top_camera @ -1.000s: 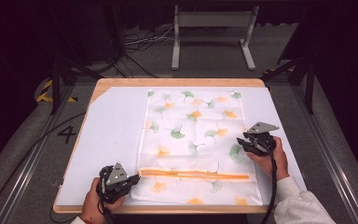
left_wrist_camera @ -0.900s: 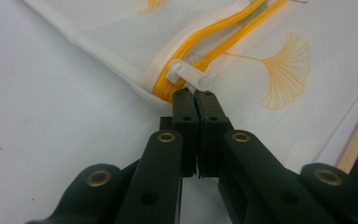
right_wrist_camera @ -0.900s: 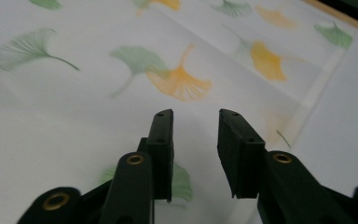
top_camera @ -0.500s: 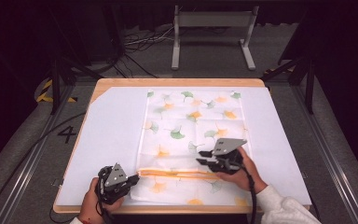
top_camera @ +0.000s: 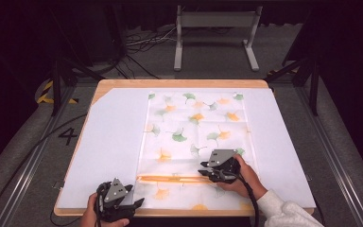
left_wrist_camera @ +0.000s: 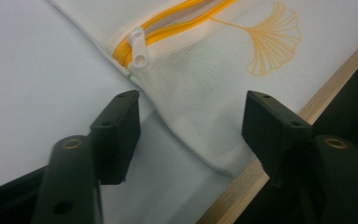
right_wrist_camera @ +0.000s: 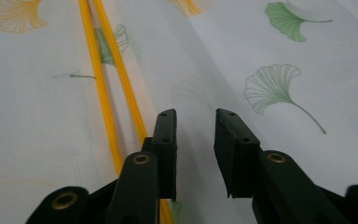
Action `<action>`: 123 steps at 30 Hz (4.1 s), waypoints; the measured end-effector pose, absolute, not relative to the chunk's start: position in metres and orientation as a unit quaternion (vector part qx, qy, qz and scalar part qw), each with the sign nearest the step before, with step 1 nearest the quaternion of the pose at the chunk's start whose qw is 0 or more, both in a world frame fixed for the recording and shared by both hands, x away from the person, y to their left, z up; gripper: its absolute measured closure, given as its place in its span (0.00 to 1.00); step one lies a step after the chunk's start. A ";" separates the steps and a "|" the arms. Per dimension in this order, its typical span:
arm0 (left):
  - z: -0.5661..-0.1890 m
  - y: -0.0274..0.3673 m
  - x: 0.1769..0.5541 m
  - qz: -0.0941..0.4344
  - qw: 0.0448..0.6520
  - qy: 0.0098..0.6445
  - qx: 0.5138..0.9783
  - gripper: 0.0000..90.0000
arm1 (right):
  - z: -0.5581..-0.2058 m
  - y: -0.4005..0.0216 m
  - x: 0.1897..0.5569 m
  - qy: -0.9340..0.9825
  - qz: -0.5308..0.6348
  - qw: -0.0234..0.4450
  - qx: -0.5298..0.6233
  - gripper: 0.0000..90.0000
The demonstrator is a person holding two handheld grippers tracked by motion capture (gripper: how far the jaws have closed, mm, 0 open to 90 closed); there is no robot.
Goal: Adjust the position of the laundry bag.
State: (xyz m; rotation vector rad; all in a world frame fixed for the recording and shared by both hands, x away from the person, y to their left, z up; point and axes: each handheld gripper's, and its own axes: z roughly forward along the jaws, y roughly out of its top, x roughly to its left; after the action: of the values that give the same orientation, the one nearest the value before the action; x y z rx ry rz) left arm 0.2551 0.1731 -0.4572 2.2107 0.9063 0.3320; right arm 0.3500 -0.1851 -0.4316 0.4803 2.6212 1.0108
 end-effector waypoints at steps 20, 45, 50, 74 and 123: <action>-0.456 0.161 0.254 0.144 0.358 0.366 0.847 0.88 | -0.427 -0.194 0.349 0.901 0.371 0.146 0.171 0.67; -0.444 0.168 0.255 0.173 0.379 0.305 0.857 0.99 | -0.398 -0.063 0.346 0.867 0.465 0.087 0.155 0.57; -0.444 0.169 0.256 0.173 0.380 0.300 0.858 0.99 | -0.406 -0.033 0.352 0.865 0.467 0.073 0.169 0.57; -0.445 0.167 0.256 0.177 0.381 0.295 0.858 0.98 | -0.433 -0.017 0.357 0.912 0.381 0.053 0.141 0.66; -0.435 0.176 0.254 0.193 0.409 0.294 0.842 0.99 | -0.431 -0.006 0.360 0.956 0.287 0.064 0.022 0.94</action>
State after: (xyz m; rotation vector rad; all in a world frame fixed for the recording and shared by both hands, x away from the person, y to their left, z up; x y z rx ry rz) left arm 0.2537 0.1762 -0.4351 2.1217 0.7404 0.4866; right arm 0.3601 -0.0061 -0.4313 0.0657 2.8849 0.8655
